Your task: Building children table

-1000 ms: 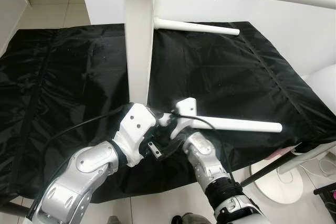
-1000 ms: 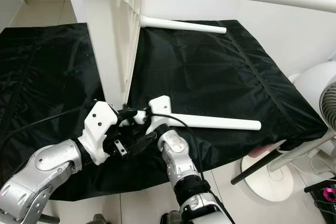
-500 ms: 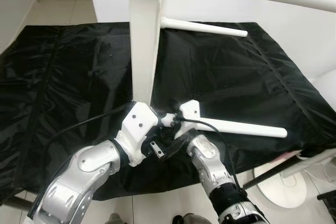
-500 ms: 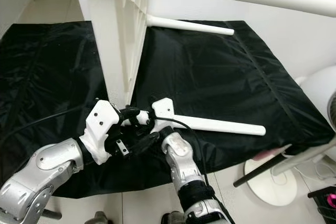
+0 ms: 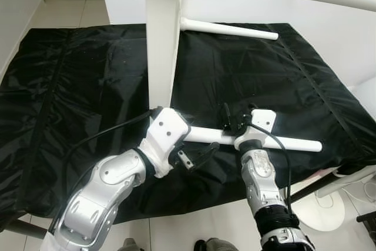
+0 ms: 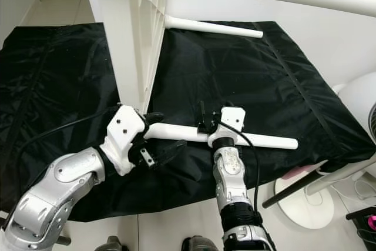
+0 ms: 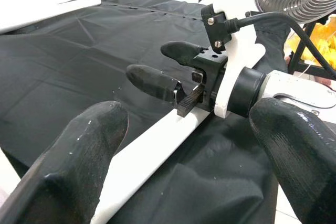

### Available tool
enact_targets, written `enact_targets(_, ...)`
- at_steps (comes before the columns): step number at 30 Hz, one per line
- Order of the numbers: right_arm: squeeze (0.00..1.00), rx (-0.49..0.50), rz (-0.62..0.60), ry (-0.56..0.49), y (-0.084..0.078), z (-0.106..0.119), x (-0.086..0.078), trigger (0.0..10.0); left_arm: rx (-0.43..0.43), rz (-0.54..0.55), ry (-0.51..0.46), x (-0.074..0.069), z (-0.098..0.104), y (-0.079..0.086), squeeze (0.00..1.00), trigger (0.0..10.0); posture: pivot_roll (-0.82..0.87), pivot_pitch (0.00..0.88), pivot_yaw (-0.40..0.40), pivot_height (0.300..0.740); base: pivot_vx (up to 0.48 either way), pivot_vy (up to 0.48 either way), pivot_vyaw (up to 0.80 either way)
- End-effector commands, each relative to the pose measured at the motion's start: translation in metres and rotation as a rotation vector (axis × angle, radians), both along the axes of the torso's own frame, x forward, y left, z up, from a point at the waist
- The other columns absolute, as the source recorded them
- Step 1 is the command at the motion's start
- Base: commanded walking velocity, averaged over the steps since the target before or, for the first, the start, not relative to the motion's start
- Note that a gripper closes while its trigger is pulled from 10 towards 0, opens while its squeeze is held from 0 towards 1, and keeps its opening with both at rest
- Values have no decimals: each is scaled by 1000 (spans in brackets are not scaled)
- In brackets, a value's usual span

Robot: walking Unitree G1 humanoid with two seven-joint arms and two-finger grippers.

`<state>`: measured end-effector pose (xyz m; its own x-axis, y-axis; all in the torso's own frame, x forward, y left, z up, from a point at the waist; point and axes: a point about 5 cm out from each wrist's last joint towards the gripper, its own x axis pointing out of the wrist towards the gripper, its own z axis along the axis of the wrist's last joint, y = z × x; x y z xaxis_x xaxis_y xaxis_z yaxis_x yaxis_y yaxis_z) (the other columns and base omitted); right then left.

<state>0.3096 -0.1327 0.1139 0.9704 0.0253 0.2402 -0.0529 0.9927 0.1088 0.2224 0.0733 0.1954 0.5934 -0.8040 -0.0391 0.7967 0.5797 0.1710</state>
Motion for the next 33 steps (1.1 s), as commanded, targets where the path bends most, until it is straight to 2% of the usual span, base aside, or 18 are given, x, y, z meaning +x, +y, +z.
enact_targets(1, 0, 21, -14, -17, 1, 5, 2, 10000, -15, 173, -25, 9, 1, 6, 0, 10000, 53, 47, -11, 740, 0, 0, 0)
enact_targets(4, 0, 22, -13, -18, 1, 6, 2, 10000, -9, 198, -33, 11, 2, 7, 0, 10000, 54, 48, -8, 740, 0, 0, 0)
enact_targets(6, 0, 16, -13, -19, 2, 6, 1, 10000, -4, 292, -50, 18, 4, 11, 0, 10000, 57, 47, -9, 740, 0, 0, 0)
enact_targets(8, 0, 15, -15, -18, 2, 6, 2, 10000, -4, 323, -56, 20, 4, 12, 0, 10000, 57, 47, -9, 740, 0, 0, 0)
enact_targets(11, 0, 11, -26, -13, 1, 5, 2, 10000, -41, 364, -80, 23, 10, 13, 0, 10000, 63, 43, -14, 740, 0, 0, 0)
enact_targets(14, 0, 2, -36, -12, -2, 5, 4, 10000, -46, 359, -146, 15, 12, 17, 0, 10000, 62, 41, -15, 740, 0, 0, 0)
enact_targets(18, 0, -7, -39, -12, -4, 5, 5, 10000, -49, 378, -149, 12, 10, 22, 0, 10000, 70, 35, -24, 740, 0, 0, 0)
enact_targets(19, 0, -13, -40, -9, -6, 5, 6, 10000, -81, 436, -156, 11, 13, 29, 0, 10000, 75, 31, -25, 740, 0, 0, 0)
enact_targets(20, 0, -13, -40, -9, -6, 5, 6, 10000, -81, 436, -156, 11, 13, 29, 0, 10000, 75, 31, -25, 740, 0, 0, 0)
enact_targets(21, 0, -20, -40, -6, -8, 5, 6, 10000, -117, 491, -170, 8, 17, 35, 0, 10000, 82, 23, -28, 740, 0, 0, 0)
enact_targets(22, 0, -20, -40, -6, -8, 5, 6, 10000, -117, 491, -170, 8, 17, 35, 0, 10000, 82, 23, -28, 740, 0, 0, 0)
enact_targets(24, 0, -29, -39, -1, -10, 4, 7, 10000, -157, 562, -194, 6, 21, 43, 0, 10000, 90, 21, -34, 740, 0, 0, 0)
enact_targets(28, 0, -32, -24, 11, -7, 1, 7, 10000, -157, 609, -216, 3, 23, 48, 0, 10000, 99, 16, -42, 740, 0, 0, 0)
enact_targets(33, 0, -37, -4, 15, -2, 1, 9, 10000, -163, 694, -190, 4, 17, 57, 0, 10000, 113, 9, -54, 740, 0, 0, 0)
